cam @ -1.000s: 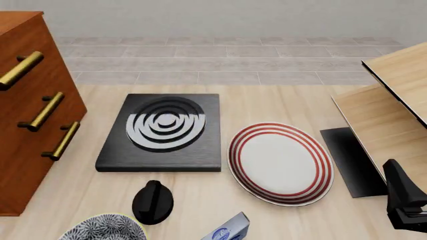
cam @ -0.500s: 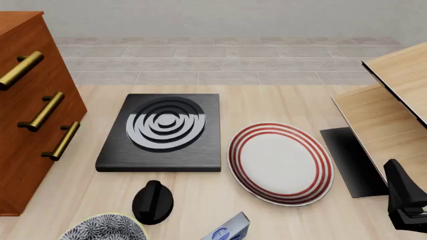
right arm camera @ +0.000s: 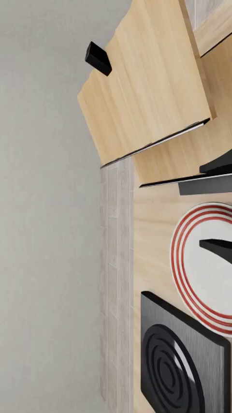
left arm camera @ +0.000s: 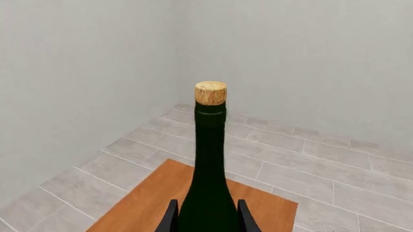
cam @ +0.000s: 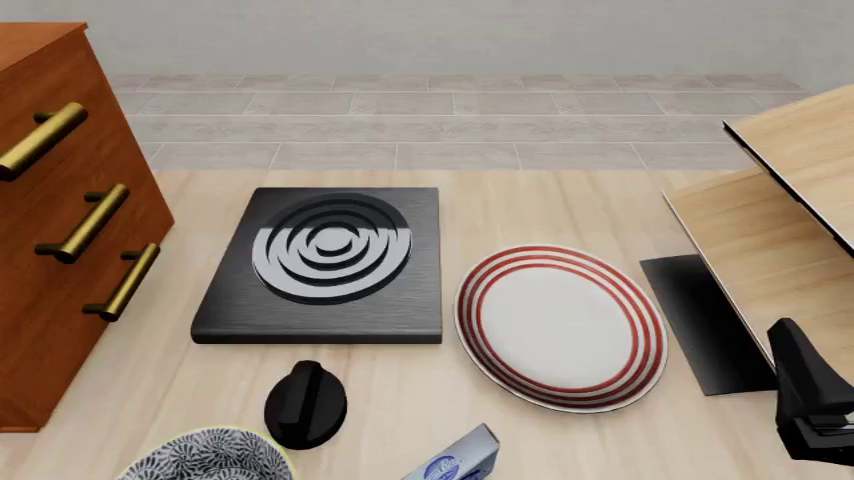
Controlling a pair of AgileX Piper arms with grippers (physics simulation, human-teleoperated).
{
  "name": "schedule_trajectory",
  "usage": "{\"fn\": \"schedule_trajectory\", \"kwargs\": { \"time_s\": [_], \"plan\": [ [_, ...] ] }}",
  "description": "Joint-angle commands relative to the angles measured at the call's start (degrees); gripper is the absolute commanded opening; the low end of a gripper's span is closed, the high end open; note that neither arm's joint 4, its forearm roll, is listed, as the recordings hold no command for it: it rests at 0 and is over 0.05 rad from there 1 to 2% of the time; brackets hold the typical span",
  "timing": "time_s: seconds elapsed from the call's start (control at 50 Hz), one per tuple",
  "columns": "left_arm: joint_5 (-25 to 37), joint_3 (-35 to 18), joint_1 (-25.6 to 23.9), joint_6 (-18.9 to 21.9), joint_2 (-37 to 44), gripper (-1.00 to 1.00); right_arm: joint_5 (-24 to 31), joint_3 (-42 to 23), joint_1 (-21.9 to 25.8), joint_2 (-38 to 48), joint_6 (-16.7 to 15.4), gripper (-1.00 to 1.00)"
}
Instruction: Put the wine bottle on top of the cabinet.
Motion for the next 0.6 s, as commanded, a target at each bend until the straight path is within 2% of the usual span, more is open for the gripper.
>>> {"fn": "schedule_trajectory", "kwargs": {
  "time_s": [0.02,0.6],
  "plan": [
    [1.1,2.1,-0.1,3.0,2.9,1.00,0.0,0.0,0.0,0.0,0.0,1.00],
    [7.6,-0.7,-2.7,4.7,-5.8,1.00,0.0,0.0,0.0,0.0,0.0,1.00]
  ]
}}
